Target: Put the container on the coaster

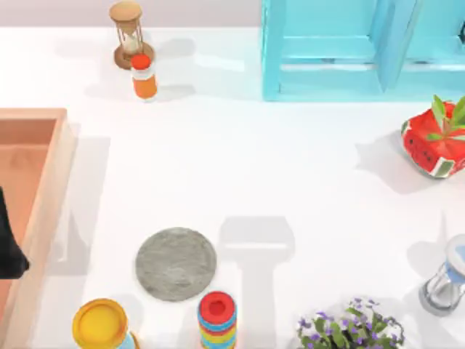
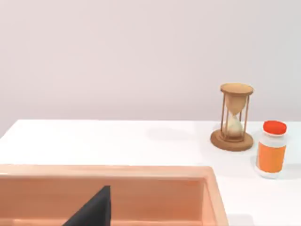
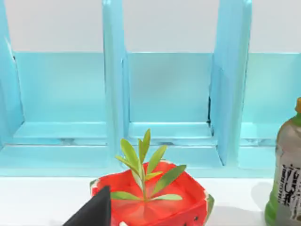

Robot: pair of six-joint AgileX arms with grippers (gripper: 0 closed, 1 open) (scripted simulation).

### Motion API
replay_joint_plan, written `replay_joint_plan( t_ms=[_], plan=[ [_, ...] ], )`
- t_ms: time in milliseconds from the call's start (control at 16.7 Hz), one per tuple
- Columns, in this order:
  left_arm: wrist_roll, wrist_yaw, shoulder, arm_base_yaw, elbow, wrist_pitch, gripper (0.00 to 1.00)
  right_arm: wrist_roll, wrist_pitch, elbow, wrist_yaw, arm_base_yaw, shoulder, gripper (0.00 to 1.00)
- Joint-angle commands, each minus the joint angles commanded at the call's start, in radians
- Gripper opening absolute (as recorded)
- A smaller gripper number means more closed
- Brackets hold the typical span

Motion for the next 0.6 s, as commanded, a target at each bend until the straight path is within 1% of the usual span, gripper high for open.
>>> replay_joint_plan(
  t_ms=[180, 300, 420, 600],
  plan=[
    [0.000, 0.000, 0.000, 0.000, 0.000, 0.000, 1.00, -0.011, -0.010, 0.008, 0.001, -0.002, 0.010, 1.00],
    [0.000, 0.000, 0.000, 0.000, 0.000, 0.000, 1.00, -0.063, -0.058, 0.049, 0.002, -0.012, 0.061, 1.00],
    [0.000, 0.000, 0.000, 0.000, 0.000, 0.000, 1.00, -0.158, -0.138, 0.115, 0.005, -0.026, 0.148, 1.00],
    [0.000, 0.000, 0.000, 0.000, 0.000, 0.000, 1.00, -0.370, -0.302, 0.251, 0.009, -0.057, 0.335, 1.00]
  ],
)
